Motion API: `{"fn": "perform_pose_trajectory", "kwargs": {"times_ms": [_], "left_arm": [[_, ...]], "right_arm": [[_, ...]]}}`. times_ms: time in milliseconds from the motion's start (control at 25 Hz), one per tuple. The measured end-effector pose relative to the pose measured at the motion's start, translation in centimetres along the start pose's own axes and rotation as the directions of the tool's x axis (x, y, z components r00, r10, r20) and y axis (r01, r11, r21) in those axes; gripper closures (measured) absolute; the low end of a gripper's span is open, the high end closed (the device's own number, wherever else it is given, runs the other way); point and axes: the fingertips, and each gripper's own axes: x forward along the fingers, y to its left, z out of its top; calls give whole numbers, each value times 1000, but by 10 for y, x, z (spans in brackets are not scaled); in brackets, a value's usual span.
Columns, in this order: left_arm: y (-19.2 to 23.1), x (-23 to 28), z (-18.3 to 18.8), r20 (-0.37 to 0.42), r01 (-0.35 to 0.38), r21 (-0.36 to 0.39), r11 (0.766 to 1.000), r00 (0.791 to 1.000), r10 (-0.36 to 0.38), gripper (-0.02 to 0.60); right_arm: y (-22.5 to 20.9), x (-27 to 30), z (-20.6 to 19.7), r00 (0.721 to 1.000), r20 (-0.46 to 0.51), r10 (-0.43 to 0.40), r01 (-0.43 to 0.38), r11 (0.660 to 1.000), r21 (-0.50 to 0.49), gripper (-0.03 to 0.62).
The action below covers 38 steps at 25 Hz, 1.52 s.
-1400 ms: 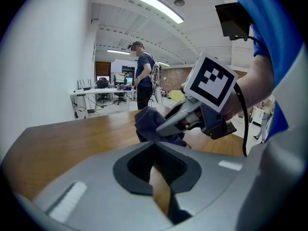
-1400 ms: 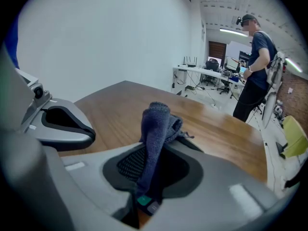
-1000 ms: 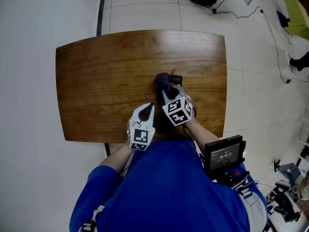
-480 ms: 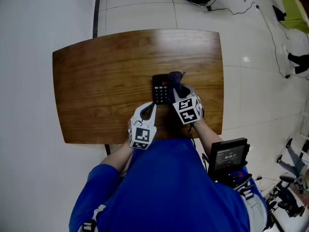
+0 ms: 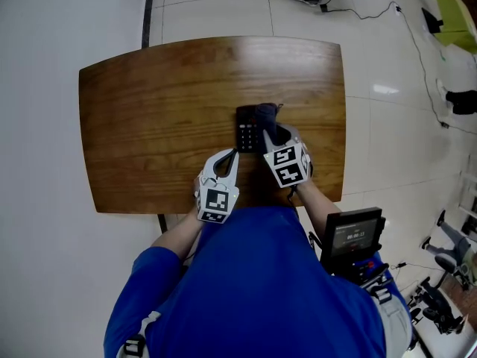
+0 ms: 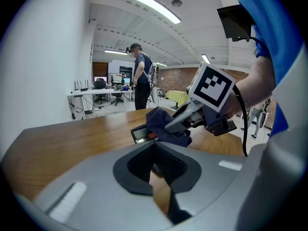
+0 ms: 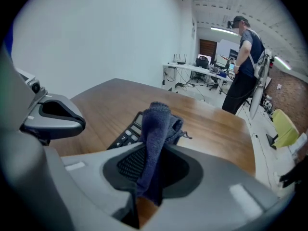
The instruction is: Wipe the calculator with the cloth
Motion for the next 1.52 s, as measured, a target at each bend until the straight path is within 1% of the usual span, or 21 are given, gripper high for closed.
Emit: {"fn": "perform_pose_trajectory", "kwargs": {"times_ms": [280,400,480,600,800,1160,1280,1400,1520], "left_arm": [[6,-19,-1,-18,-39,-16,999,999,39,575],[13,-25,-2,-30,-51,-15,999,998,51,575],[13,-25,-3,-33,-54,-20,998,998,53,575],[10,-20,-1,-16,-44,-19,999,999,44,575],[0,-7,0,-5,-17,0,1000,1000,17,575],[-9,5,-7,-20,17,12,1000,1000,-17,575],[-10,7,-8,-18,21,14,1000,1000,-21,575],[-8,6,-9,-17,16,10,1000,1000,-16,575],[-5,1,-8,-16,4,4,1000,1000,-4,575]], "right_arm": [[49,8,18,995,0,102,-102,992,-71,505],[59,14,23,993,-9,117,-117,989,-87,505],[58,15,20,994,-20,111,-112,990,-84,505],[49,14,11,995,-29,95,-97,993,-69,505],[23,11,-5,998,-33,49,-50,998,-38,505],[-12,6,-30,999,-41,-24,25,999,21,505],[-23,5,-40,998,-49,-47,50,997,61,505],[-26,2,-43,997,-58,-52,56,996,70,505],[-12,0,-31,999,-37,-26,28,998,53,505]]}}
